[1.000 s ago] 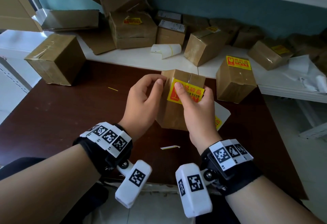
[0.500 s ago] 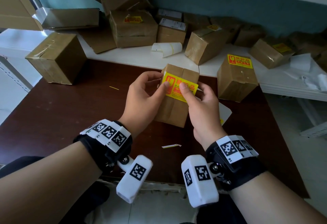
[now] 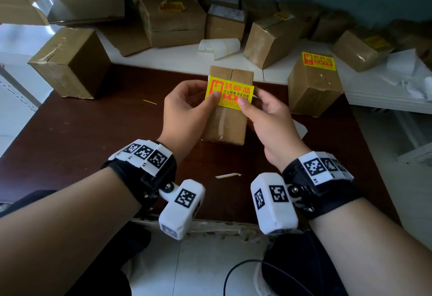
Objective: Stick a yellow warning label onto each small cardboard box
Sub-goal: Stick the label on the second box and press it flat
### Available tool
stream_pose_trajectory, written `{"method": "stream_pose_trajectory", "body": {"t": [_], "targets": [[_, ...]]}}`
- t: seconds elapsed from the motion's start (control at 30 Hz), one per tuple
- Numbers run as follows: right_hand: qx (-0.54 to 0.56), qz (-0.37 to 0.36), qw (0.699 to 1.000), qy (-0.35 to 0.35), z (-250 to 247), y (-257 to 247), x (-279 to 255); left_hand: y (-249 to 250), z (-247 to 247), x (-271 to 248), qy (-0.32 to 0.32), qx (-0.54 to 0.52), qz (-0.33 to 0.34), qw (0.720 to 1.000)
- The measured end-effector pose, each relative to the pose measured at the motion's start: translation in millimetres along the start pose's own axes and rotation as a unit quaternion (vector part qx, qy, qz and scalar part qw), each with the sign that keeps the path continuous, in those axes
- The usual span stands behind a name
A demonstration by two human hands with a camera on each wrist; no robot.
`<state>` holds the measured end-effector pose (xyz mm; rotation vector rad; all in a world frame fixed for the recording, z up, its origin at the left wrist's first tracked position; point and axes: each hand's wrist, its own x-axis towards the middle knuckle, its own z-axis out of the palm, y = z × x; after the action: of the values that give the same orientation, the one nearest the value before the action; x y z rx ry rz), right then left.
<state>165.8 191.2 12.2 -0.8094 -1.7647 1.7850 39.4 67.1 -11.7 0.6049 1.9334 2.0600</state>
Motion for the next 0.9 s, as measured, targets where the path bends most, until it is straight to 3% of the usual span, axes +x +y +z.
{"method": "stream_pose_trajectory", "body": {"t": [0.2,0.3,0.47,0.6,0.73,0.9], "targets": [[-0.003,0.004,1.000,-0.023,0,0,2,1,-4,3,0.018,0.011,0.014,1.000],[0.012,0.005,1.000,0.019,-1,-2,1,1,-3,2,0.003,-0.001,0.010,1.000],[-0.063,-0.020,0.997,0.036,-2,0,-3,4,-3,-1,-0.059,0.010,0.022,0.998],[-0.053,0.002,0.995,0.080,0,-2,-1,7,-5,-1,-0.064,0.003,0.009,0.998],[-0.059,-0.030,0.997,0.034,2,-2,-8,6,-4,-3,-0.057,0.009,0.014,0.998],[-0.101,-0.039,0.994,0.031,3,3,-5,8,-5,-3,-0.047,0.020,0.015,0.999]]}}
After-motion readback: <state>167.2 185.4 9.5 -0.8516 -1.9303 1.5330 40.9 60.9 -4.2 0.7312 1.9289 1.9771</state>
